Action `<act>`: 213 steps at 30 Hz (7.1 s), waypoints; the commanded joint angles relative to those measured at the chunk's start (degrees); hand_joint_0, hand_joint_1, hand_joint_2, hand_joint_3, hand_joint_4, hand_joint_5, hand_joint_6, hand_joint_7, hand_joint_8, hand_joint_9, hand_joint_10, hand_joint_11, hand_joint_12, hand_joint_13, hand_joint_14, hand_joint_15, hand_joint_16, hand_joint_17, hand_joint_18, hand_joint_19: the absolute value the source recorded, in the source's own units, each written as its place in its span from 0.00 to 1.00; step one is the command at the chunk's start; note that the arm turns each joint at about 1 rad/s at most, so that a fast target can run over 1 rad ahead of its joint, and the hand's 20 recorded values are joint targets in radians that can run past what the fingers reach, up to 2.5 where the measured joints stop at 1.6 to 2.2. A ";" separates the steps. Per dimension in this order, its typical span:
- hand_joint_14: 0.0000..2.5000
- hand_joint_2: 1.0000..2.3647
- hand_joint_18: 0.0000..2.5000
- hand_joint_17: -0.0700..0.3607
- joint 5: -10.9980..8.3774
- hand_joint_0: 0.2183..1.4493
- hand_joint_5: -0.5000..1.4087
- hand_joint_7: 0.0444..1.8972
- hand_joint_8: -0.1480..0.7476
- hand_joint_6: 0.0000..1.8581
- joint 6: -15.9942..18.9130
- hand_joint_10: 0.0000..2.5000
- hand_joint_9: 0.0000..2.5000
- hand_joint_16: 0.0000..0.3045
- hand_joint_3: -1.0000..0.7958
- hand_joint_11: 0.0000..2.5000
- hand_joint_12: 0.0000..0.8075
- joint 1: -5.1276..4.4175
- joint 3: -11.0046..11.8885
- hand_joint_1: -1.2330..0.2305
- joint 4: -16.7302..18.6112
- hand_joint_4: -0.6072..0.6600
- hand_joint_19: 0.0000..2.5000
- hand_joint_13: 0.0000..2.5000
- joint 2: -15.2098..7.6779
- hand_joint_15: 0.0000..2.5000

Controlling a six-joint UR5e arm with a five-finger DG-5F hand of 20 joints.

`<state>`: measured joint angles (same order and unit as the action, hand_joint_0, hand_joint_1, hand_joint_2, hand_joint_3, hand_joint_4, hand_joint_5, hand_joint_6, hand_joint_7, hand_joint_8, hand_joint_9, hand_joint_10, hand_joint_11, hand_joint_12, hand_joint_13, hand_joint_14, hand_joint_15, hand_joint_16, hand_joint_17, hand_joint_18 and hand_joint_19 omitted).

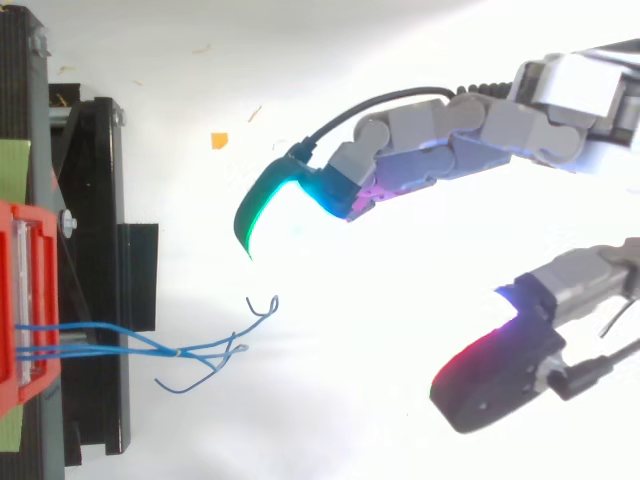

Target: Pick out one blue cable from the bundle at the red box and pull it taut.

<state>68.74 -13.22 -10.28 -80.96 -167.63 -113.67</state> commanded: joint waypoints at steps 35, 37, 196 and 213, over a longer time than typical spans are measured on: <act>0.01 0.00 0.14 0.42 -0.36 0.22 0.16 0.38 0.46 0.27 2.06 0.00 0.25 0.16 0.28 0.07 0.42 -0.97 4.40 0.44 7.49 0.65 0.19 0.23 -12.28 0.13; 0.00 0.00 0.14 0.42 -0.28 0.22 0.16 0.38 0.45 0.27 1.97 0.00 0.25 0.16 0.28 0.07 0.42 -0.97 5.37 0.44 7.58 0.65 0.19 0.24 -13.24 0.13; 0.01 0.01 0.26 0.40 8.42 0.34 0.20 0.57 0.46 0.34 5.75 0.01 0.37 0.15 0.42 0.21 0.40 -0.45 10.29 0.35 17.16 0.65 0.27 0.36 -19.92 0.22; 0.01 0.01 0.28 0.44 11.94 0.33 0.17 0.31 0.50 0.48 7.33 0.01 0.37 0.17 0.54 0.23 0.44 1.13 10.47 0.36 16.28 0.64 0.26 0.38 -19.84 0.23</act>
<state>78.90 -6.61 -9.80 -70.62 -151.00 -133.53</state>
